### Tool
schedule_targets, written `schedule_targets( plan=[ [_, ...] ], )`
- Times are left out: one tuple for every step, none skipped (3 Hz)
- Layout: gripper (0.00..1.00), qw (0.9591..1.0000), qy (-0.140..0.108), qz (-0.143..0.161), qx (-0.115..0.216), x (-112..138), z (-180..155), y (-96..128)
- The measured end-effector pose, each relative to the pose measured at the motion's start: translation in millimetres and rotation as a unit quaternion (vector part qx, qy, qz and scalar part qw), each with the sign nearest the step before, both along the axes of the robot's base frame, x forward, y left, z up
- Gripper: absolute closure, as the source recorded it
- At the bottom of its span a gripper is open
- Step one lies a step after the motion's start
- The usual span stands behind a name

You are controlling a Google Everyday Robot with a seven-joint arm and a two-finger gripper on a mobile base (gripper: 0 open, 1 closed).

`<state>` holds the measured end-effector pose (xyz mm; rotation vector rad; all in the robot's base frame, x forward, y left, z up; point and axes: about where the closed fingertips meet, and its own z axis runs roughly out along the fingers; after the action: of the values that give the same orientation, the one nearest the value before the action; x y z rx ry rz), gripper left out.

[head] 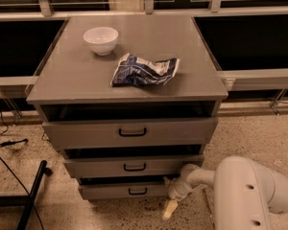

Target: Open bottom drawer

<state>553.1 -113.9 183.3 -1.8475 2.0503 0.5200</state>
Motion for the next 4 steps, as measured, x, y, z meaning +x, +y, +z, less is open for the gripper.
schedule_targets(
  plan=[
    [0.00, 0.9997, 0.025, -0.001, -0.002, -7.9, 3.5, -2.3],
    [0.00, 0.9990, 0.044, 0.000, -0.003, -19.9, 10.5, -4.7],
    [0.00, 0.9981, 0.062, 0.000, 0.000, -36.6, 18.3, -6.3],
    [0.00, 0.9966, 0.083, -0.004, 0.005, -59.5, 22.3, -10.7]
  ],
)
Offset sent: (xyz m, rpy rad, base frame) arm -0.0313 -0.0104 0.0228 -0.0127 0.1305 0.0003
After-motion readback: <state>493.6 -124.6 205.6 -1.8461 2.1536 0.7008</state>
